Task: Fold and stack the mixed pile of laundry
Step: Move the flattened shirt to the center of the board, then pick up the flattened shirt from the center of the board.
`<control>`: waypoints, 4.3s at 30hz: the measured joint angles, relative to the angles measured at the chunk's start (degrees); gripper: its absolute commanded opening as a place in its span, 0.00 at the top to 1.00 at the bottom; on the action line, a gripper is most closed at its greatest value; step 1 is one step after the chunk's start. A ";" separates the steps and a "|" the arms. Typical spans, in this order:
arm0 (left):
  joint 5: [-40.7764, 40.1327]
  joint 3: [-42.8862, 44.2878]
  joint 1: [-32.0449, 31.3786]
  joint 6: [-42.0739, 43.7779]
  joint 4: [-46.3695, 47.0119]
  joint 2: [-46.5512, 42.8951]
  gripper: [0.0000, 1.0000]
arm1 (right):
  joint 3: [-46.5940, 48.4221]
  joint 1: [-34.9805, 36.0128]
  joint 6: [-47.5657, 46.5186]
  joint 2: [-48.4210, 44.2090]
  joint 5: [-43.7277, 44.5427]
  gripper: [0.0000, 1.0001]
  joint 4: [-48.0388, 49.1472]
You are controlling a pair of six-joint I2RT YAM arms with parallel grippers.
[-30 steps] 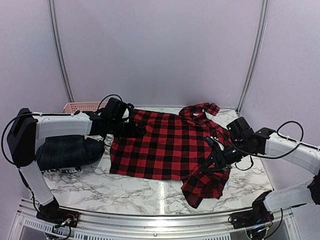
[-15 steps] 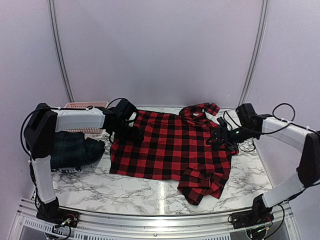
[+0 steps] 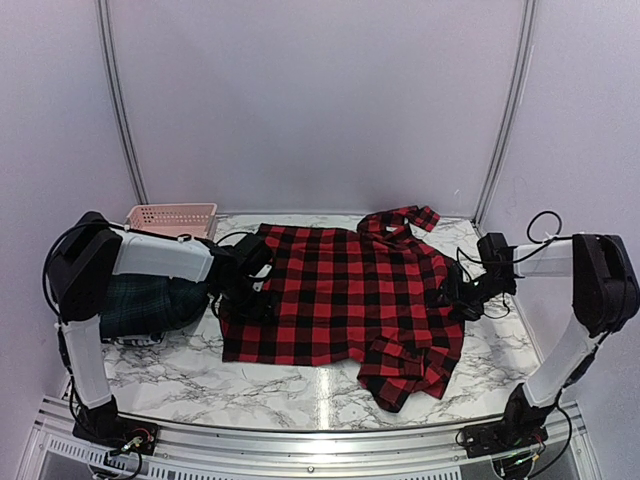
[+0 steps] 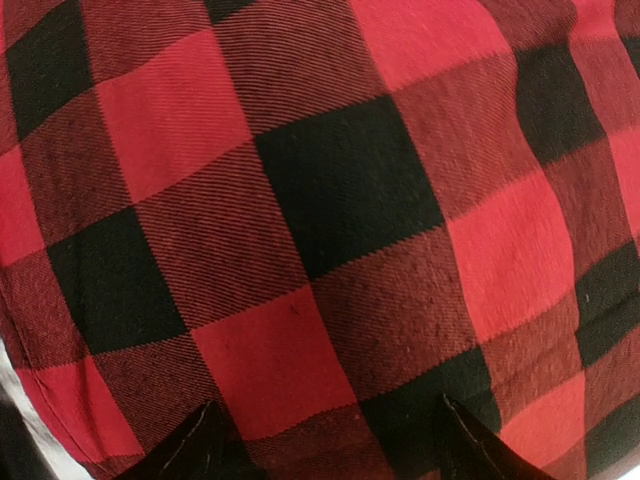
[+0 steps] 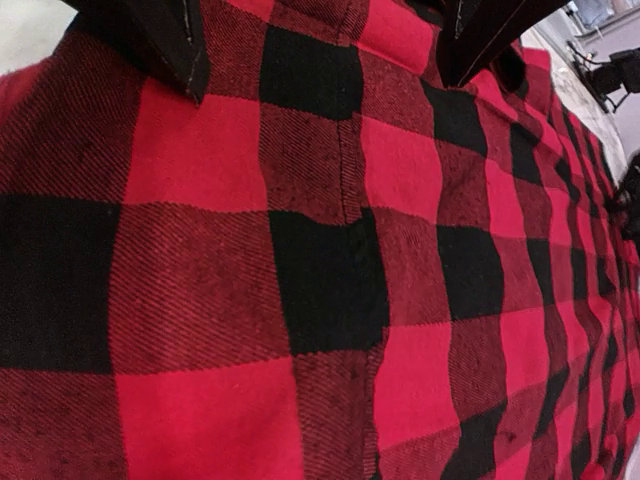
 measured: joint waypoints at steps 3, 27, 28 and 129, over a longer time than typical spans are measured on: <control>-0.24 -3.67 -3.17 -1.44 0.24 -2.67 0.27 | -2.19 -1.88 0.02 -1.33 -1.60 0.22 1.75; 1.14 -10.60 -8.50 -4.90 -3.61 -11.15 0.21 | -6.32 -2.97 5.79 -18.10 -5.57 0.25 -8.55; 1.53 -9.01 -8.26 -4.31 -4.09 -10.97 0.21 | -3.93 -2.97 5.42 -17.22 -5.62 0.28 -7.67; 18.23 44.35 19.41 2.29 -7.58 28.63 0.54 | 61.77 -3.69 8.74 46.42 -8.94 0.87 -5.90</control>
